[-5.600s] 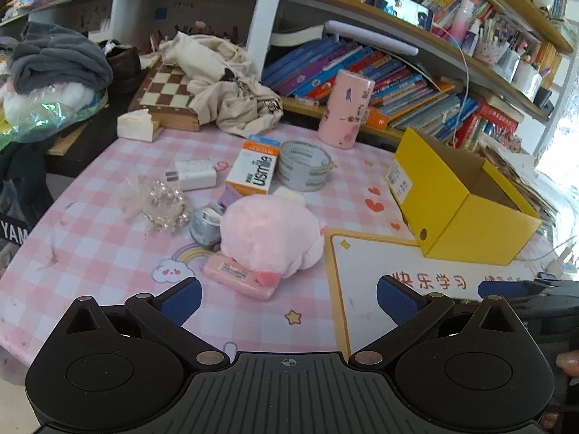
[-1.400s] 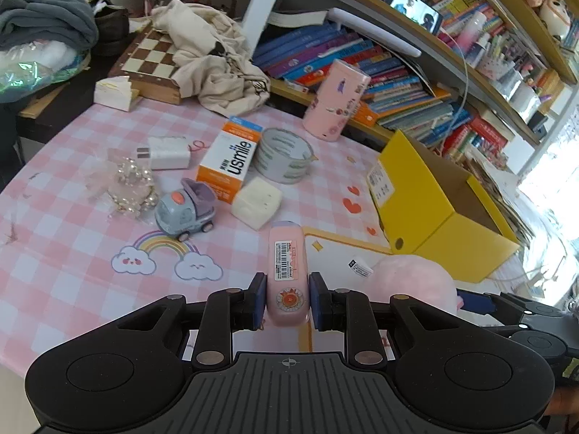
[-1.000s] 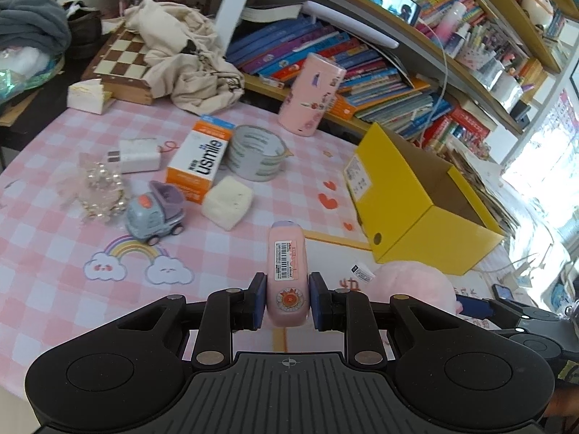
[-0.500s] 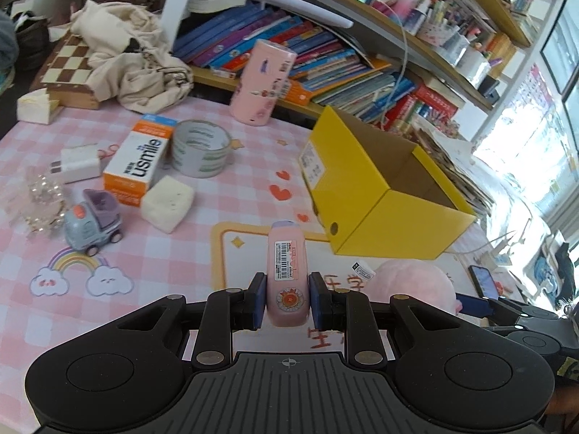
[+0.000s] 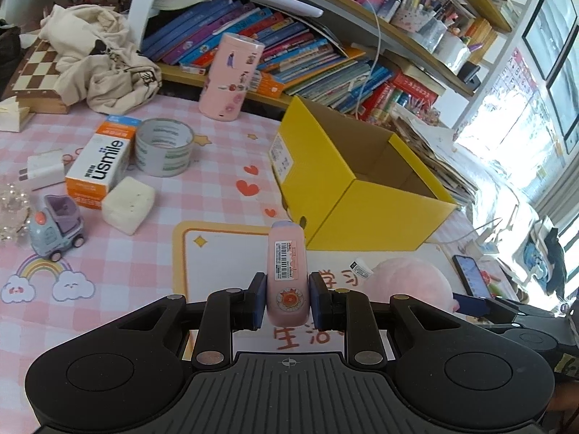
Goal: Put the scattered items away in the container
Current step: 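Carry the pig and the pink case toward the yellow box with both grippers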
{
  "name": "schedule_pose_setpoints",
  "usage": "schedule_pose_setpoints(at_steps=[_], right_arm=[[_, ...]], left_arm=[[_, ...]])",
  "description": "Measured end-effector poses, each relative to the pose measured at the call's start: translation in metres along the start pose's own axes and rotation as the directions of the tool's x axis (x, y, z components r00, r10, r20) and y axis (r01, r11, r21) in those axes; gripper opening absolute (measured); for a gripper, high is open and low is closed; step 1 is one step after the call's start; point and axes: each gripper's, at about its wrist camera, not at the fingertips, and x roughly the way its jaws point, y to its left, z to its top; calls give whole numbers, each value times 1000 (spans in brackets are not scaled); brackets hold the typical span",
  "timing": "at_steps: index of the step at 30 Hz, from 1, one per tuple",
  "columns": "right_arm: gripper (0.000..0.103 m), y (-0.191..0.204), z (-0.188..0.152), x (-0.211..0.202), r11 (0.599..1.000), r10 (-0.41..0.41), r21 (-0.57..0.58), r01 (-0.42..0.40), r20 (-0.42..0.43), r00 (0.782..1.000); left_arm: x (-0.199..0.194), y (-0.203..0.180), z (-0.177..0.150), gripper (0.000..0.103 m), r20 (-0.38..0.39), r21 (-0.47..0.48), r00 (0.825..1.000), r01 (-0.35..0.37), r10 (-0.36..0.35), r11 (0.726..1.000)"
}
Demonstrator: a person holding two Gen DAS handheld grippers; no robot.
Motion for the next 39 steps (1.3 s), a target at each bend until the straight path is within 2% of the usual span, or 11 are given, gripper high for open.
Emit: schedule_pose_setpoints(at_steps=[20,28,35,39], right_arm=[[92,-39,8,3,999,-22,31,23,-19,1000],[92,-59,21,-5,998,-44,34,44,3,999],[92,-67,37,-15,999,-38,-19,39,25,999],[92,-72,51,-24,998,-27,-55,32,75,997]], left_arm=[[29,-33,7,23,-33,39,999,32,-30,999],[30,-58,18,23,3,83,996,89,-90,993],[35,-80,30,23,39,116,990,131,-137,985],[39,-90,40,23,68,121,986,143,-152,982]])
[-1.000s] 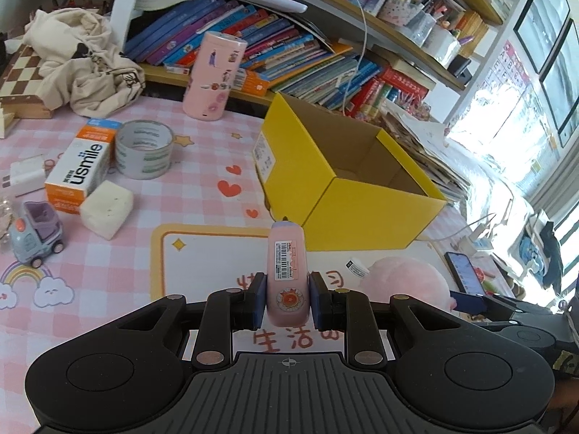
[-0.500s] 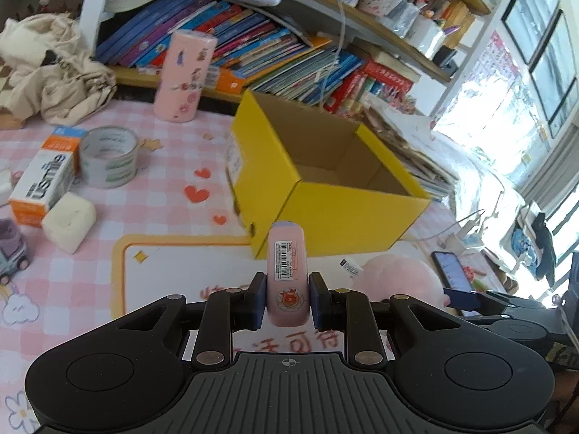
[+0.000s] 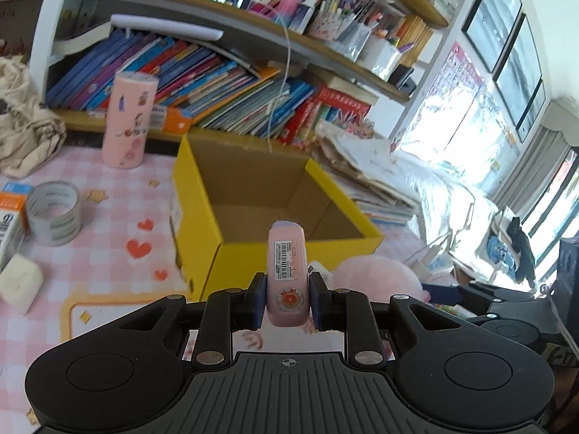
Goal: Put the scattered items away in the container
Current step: 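Carry the pig and the pink case toward the yellow box with both grippers, then lower both items into the yellow box and open both grippers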
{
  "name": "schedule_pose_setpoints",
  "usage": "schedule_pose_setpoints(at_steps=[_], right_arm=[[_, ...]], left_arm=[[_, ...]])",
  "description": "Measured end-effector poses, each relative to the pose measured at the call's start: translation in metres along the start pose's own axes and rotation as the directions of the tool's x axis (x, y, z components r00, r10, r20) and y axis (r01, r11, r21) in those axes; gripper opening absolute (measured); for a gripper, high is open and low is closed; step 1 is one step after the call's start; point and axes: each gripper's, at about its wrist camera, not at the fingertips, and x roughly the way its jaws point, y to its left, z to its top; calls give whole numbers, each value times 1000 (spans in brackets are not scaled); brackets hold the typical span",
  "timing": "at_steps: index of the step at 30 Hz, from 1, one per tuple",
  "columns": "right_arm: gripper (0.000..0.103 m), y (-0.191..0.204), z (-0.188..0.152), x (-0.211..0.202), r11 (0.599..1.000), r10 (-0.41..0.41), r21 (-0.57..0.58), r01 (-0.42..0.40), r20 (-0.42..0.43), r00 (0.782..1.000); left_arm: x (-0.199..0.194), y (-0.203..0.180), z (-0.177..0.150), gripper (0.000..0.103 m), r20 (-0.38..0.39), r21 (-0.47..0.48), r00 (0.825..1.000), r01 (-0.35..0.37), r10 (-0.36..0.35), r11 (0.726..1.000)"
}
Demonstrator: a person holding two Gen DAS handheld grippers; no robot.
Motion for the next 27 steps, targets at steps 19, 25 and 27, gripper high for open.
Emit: schedule_pose_setpoints(at_steps=[19,25,27], right_arm=[[92,-57,92,58,965,120,-247,-84,133,984],[92,-68,116,116,913,196,-363,-185,-7,981],[92,-67,122,139,877,198,-433,-209,-71,978]], left_arm=[[79,-24,73,23,83,71,993,-84,78,994],[125,-17,82,23,-6,100,986,-165,166,981],[138,-16,83,23,-45,123,981,-180,187,976]])
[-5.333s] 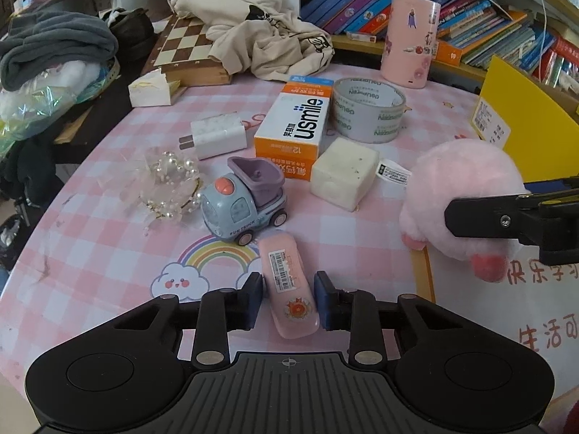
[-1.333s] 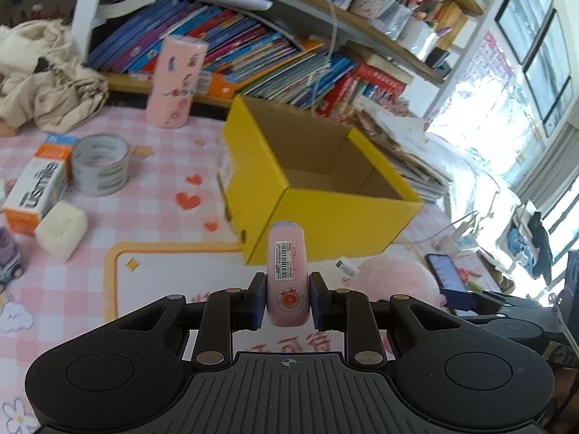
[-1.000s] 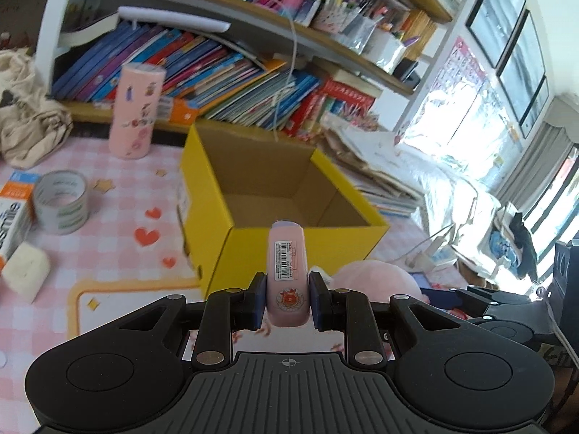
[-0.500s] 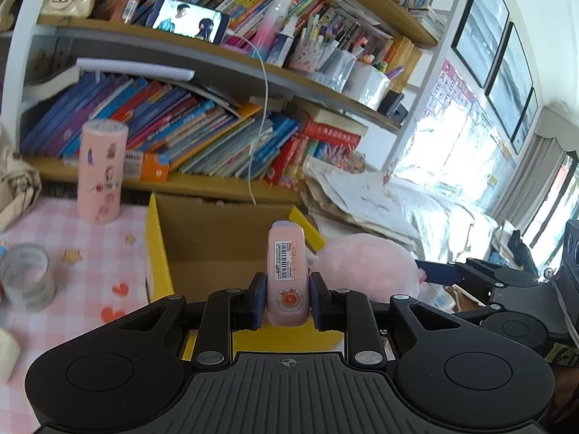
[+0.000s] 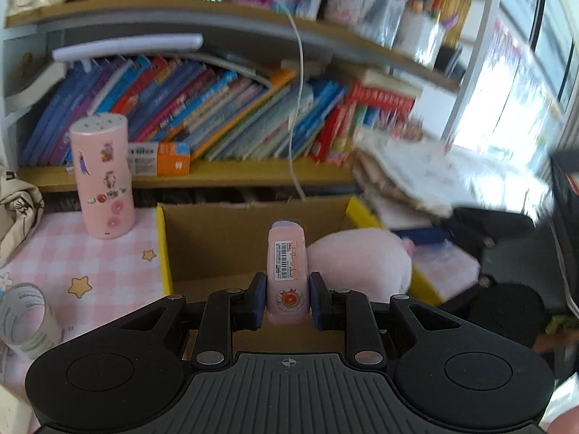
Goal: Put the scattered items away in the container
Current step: 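Lower both items into the yellow box and open both grippers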
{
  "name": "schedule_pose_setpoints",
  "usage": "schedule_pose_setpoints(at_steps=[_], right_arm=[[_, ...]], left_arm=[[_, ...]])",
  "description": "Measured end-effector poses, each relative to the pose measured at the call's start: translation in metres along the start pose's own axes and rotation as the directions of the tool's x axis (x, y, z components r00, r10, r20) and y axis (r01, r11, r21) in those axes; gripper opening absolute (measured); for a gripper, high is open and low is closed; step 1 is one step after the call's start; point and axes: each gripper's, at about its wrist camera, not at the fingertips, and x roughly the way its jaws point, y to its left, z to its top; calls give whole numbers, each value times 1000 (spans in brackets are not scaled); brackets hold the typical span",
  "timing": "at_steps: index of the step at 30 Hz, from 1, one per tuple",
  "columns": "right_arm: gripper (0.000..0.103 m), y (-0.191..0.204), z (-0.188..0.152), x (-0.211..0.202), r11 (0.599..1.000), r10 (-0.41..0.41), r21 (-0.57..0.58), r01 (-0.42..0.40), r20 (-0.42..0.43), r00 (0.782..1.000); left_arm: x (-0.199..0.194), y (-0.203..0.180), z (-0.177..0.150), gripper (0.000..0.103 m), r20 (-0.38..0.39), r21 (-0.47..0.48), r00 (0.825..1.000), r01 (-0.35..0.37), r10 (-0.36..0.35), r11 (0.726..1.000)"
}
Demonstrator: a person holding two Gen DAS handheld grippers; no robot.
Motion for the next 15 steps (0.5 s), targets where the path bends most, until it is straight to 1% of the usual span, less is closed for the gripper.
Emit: schedule_pose_setpoints(at_steps=[4,6,8,12,15], right_arm=[[92,-5,6,39,986,57,-148,-73,-114,992],[92,-2,7,57,967,73,-232,-110,-162,984],[92,0,7,69,948,86,-286,-140,-195,977],[92,-2,9,93,925,90,-338,-176,-256,963],[92,-7,8,108,929,104,-314,-199,-294,950]], left_arm=[[28,-6,3,23,-81,80,995,-45,52,996],[43,-8,6,23,-112,120,990,-76,90,990],[55,-10,9,23,-139,149,983,-95,116,984],[80,-14,11,23,-196,206,966,-125,166,971],[94,-15,9,23,-234,231,952,-143,197,963]])
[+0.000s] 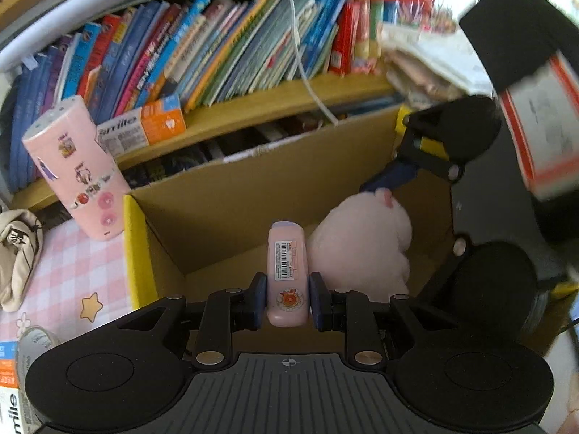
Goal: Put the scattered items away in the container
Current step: 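Lower both items into the yellow box and open both grippers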
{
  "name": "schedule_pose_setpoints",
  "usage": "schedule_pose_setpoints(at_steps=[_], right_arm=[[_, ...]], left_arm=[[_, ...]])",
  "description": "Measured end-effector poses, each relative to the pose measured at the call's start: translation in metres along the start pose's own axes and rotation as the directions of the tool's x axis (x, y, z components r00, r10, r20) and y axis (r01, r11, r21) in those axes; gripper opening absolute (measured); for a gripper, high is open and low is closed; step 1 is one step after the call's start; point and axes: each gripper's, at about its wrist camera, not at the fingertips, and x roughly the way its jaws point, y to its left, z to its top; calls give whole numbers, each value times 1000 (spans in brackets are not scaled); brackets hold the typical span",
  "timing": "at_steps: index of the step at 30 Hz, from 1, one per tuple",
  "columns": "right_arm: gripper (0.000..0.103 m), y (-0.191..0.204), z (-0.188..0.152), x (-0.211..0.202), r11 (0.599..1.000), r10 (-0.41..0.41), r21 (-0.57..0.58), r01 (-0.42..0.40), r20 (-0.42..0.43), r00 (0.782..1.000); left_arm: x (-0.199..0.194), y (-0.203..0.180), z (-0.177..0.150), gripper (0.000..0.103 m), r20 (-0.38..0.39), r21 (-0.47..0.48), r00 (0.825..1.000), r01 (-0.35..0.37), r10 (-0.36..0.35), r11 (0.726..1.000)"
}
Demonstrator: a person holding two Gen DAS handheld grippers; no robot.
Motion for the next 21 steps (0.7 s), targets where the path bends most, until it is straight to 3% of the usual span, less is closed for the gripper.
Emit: schedule_pose_setpoints(at_steps=[13,18,21], right_arm=[[96,-7,8,12,999,40,23,-40,-9,999],[98,-7,5,9,999,34,33,-34,18,999],[98,-3,1,3,999,18,27,-18,33,999]], left_arm=[[9,2,5,26,-49,-16,998,-36,35,999],[2,0,5,34,-43,-10,998,-39,39,999],[-7,-1,4,51,-19,-4,998,-62,62,998]])
